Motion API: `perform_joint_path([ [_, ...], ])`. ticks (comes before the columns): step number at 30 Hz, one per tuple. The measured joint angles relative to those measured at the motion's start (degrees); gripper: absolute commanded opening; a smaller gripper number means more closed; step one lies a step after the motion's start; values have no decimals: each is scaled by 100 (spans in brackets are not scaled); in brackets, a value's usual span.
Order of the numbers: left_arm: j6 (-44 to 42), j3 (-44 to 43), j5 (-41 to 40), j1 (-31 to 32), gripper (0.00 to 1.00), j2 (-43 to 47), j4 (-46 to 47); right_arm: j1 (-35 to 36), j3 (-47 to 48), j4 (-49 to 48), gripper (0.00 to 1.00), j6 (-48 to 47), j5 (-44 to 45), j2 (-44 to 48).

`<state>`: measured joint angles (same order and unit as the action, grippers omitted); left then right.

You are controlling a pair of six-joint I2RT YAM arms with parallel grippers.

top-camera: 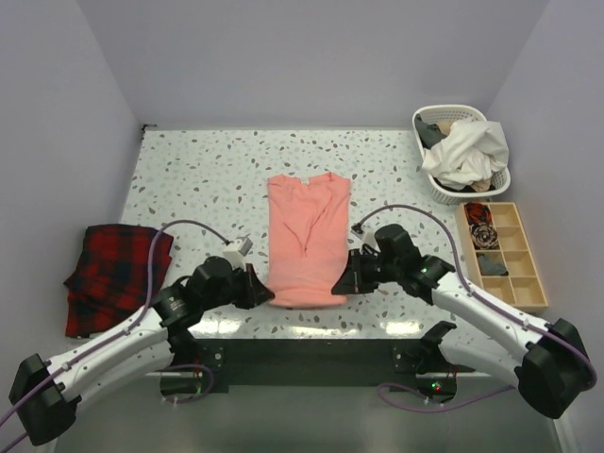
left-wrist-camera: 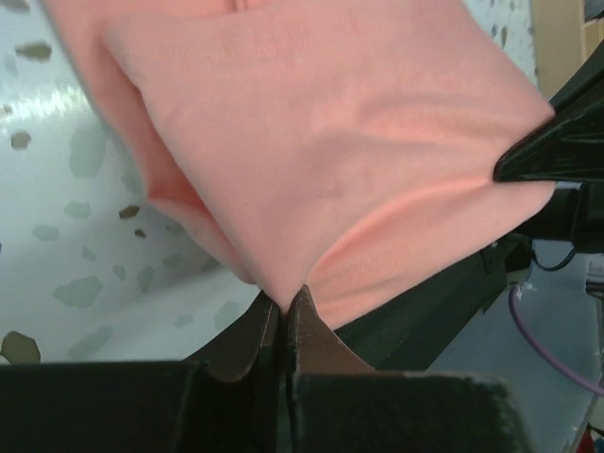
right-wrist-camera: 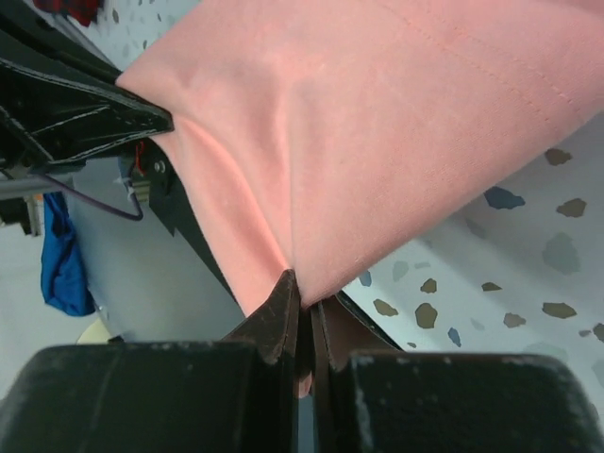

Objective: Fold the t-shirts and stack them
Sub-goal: Fold the long partially folded tshirt into a neat square

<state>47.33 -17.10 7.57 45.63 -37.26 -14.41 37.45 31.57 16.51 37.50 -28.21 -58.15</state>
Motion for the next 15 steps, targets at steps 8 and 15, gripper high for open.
perform_joint_path([
  [8,-581,-1971,-979,13,0,-1287,-323,-2,1325,861,2,-455,1049,-369],
  [15,-1204,-2769,-1075,-721,0,-2885,149,-409,2496,1001,5,-1088,1556,-1749],
])
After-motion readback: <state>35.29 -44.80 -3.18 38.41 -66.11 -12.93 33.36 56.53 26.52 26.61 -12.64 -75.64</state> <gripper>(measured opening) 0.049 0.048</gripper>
